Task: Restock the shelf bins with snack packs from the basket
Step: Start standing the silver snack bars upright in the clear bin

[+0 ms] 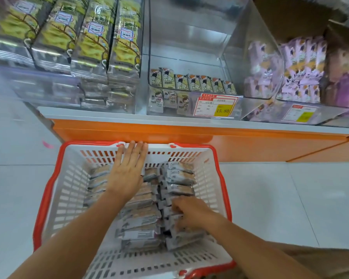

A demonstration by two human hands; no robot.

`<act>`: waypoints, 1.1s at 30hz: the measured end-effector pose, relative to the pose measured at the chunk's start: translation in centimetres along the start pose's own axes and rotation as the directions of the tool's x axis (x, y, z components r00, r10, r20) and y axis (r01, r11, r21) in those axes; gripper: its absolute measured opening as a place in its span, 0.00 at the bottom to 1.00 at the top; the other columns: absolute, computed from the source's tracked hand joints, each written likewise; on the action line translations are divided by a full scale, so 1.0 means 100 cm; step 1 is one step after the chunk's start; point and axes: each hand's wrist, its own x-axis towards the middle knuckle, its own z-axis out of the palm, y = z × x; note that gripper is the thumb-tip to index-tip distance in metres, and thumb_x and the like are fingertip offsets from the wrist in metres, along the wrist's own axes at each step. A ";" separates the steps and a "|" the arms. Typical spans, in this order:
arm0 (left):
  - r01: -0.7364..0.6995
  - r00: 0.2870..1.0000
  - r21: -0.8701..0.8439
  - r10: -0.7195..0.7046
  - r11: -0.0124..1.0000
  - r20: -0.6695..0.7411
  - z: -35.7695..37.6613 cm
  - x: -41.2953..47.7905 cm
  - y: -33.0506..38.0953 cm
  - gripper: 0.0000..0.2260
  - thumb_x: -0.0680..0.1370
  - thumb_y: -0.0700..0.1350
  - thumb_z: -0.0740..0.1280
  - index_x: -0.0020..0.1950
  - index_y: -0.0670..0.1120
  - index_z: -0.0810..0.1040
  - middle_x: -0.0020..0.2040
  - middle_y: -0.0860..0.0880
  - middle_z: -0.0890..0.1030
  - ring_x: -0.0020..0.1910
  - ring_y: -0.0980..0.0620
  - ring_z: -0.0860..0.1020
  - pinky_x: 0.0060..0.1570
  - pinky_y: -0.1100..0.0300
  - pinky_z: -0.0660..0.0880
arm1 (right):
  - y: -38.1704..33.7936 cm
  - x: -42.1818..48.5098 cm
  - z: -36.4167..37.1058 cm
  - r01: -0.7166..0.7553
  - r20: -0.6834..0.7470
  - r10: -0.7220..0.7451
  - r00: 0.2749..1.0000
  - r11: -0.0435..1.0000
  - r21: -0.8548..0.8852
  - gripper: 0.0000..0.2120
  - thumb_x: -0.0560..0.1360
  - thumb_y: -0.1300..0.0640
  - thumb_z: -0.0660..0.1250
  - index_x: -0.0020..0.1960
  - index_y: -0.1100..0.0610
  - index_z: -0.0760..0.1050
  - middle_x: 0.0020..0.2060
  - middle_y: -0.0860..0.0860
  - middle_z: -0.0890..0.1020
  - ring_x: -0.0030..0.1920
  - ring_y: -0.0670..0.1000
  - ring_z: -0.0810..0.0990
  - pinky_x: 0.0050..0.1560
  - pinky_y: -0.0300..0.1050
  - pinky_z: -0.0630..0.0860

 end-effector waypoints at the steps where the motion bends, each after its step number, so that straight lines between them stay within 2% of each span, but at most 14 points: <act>1: 0.002 1.000 0.001 -0.002 1.000 0.010 0.000 0.000 0.000 0.46 0.72 0.53 0.72 0.79 0.39 0.47 0.79 0.40 0.55 0.78 0.40 0.53 0.76 0.40 0.42 | -0.001 0.000 0.000 0.022 -0.003 -0.022 1.000 0.999 -0.029 0.20 0.71 0.50 0.73 0.59 0.54 0.72 0.56 0.52 0.78 0.53 0.55 0.77 0.43 0.44 0.67; 5: 0.016 0.998 0.011 -0.017 1.000 0.062 -0.012 -0.001 0.002 0.44 0.75 0.53 0.68 0.79 0.41 0.42 0.80 0.41 0.52 0.79 0.41 0.50 0.75 0.41 0.35 | -0.002 -0.007 -0.003 0.035 -0.073 -0.037 0.997 0.999 -0.031 0.19 0.74 0.51 0.69 0.62 0.52 0.72 0.59 0.53 0.77 0.56 0.55 0.77 0.48 0.45 0.71; 7: 0.021 0.996 0.012 -0.022 1.000 0.086 -0.024 -0.002 0.004 0.41 0.78 0.53 0.64 0.79 0.42 0.40 0.80 0.42 0.50 0.79 0.42 0.47 0.72 0.42 0.29 | -0.003 -0.015 -0.011 0.031 -0.194 -0.014 0.981 0.996 0.084 0.22 0.74 0.51 0.68 0.67 0.51 0.70 0.59 0.51 0.76 0.55 0.53 0.77 0.50 0.45 0.72; 9: 0.031 0.991 -0.016 -0.029 0.999 0.131 -0.037 -0.001 0.008 0.37 0.81 0.53 0.59 0.80 0.44 0.41 0.81 0.42 0.48 0.79 0.42 0.45 0.71 0.41 0.28 | -0.005 -0.024 -0.023 0.055 -0.335 0.038 0.941 0.963 0.265 0.25 0.73 0.54 0.70 0.69 0.52 0.69 0.53 0.50 0.77 0.48 0.50 0.77 0.48 0.43 0.73; 11: 0.057 0.986 -0.081 -0.044 0.995 0.159 -0.052 0.001 0.013 0.32 0.82 0.54 0.57 0.81 0.46 0.47 0.80 0.44 0.52 0.79 0.44 0.47 0.73 0.40 0.32 | -0.006 -0.033 -0.038 0.120 -0.459 0.101 0.883 0.895 0.429 0.25 0.72 0.58 0.70 0.68 0.52 0.70 0.53 0.50 0.77 0.49 0.48 0.77 0.50 0.40 0.74; 13: 0.091 0.980 -0.163 -0.059 0.982 0.191 -0.066 0.002 0.019 0.26 0.83 0.53 0.54 0.80 0.49 0.54 0.78 0.47 0.59 0.78 0.46 0.52 0.74 0.41 0.37 | -0.006 -0.043 -0.053 0.175 -0.542 0.186 0.820 0.819 0.546 0.24 0.71 0.60 0.71 0.66 0.52 0.72 0.59 0.48 0.76 0.57 0.46 0.76 0.57 0.40 0.75; 15: 0.146 0.969 -0.330 -0.066 0.933 0.239 -0.082 0.003 0.026 0.23 0.84 0.52 0.51 0.79 0.50 0.58 0.74 0.46 0.67 0.74 0.45 0.62 0.75 0.45 0.48 | -0.007 -0.055 -0.067 0.288 -0.625 0.217 0.750 0.743 0.604 0.20 0.71 0.62 0.70 0.61 0.53 0.75 0.57 0.48 0.77 0.58 0.45 0.76 0.56 0.43 0.77; 17: 0.261 0.943 -0.582 -0.075 0.771 0.323 -0.102 0.002 0.034 0.22 0.85 0.53 0.48 0.78 0.49 0.58 0.66 0.42 0.76 0.65 0.43 0.73 0.67 0.49 0.65 | -0.010 -0.070 -0.080 0.398 -0.699 0.211 0.683 0.695 0.599 0.14 0.72 0.63 0.71 0.56 0.55 0.78 0.53 0.51 0.78 0.56 0.47 0.77 0.53 0.41 0.76; 19: 0.398 0.912 -0.814 -0.084 0.423 0.402 -0.120 0.003 0.045 0.21 0.85 0.56 0.48 0.75 0.49 0.63 0.57 0.42 0.81 0.55 0.43 0.79 0.55 0.51 0.72 | -0.015 -0.085 -0.092 0.454 -0.742 0.204 0.639 0.678 0.578 0.11 0.73 0.64 0.72 0.53 0.54 0.79 0.51 0.51 0.78 0.55 0.48 0.76 0.52 0.37 0.74; 21: 0.444 0.895 -0.894 -0.078 0.060 0.440 -0.135 0.003 0.054 0.18 0.84 0.56 0.54 0.66 0.45 0.72 0.49 0.43 0.84 0.44 0.47 0.82 0.47 0.54 0.75 | -0.020 -0.098 -0.101 0.483 -0.769 0.189 0.611 0.680 0.551 0.12 0.73 0.66 0.71 0.52 0.53 0.79 0.51 0.51 0.77 0.54 0.47 0.76 0.49 0.32 0.72; 23: 0.409 0.904 -0.908 -0.098 -0.090 0.417 -0.147 0.003 0.060 0.14 0.83 0.51 0.61 0.59 0.42 0.77 0.46 0.44 0.83 0.39 0.49 0.81 0.46 0.53 0.77 | -0.023 -0.110 -0.108 0.495 -0.795 0.155 0.587 0.709 0.503 0.13 0.72 0.66 0.70 0.53 0.53 0.79 0.52 0.51 0.78 0.54 0.46 0.77 0.49 0.34 0.72; 25: 0.341 0.922 -0.934 -0.154 -0.111 0.355 -0.158 0.002 0.061 0.07 0.82 0.47 0.63 0.54 0.45 0.78 0.48 0.43 0.82 0.39 0.50 0.79 0.45 0.54 0.77 | -0.024 -0.121 -0.112 0.505 -0.812 0.103 0.575 0.736 0.451 0.12 0.73 0.64 0.71 0.55 0.54 0.79 0.53 0.51 0.78 0.54 0.45 0.77 0.50 0.39 0.75; 28: 0.224 0.949 -0.971 -0.209 -0.086 0.237 -0.175 -0.001 0.059 0.07 0.81 0.43 0.65 0.58 0.44 0.78 0.45 0.45 0.80 0.38 0.51 0.77 0.42 0.59 0.74 | -0.028 -0.134 -0.117 0.523 -0.789 0.061 0.612 0.716 0.462 0.11 0.73 0.59 0.73 0.54 0.53 0.79 0.53 0.51 0.78 0.53 0.48 0.77 0.50 0.42 0.78; 33: 0.116 0.942 -0.988 -0.325 0.099 0.078 -0.198 -0.007 0.058 0.09 0.79 0.47 0.68 0.57 0.47 0.79 0.43 0.42 0.81 0.36 0.51 0.76 0.32 0.63 0.72 | -0.035 -0.144 -0.125 0.502 -0.779 0.036 0.626 0.746 0.438 0.11 0.72 0.57 0.74 0.53 0.50 0.78 0.50 0.51 0.79 0.48 0.49 0.78 0.48 0.46 0.80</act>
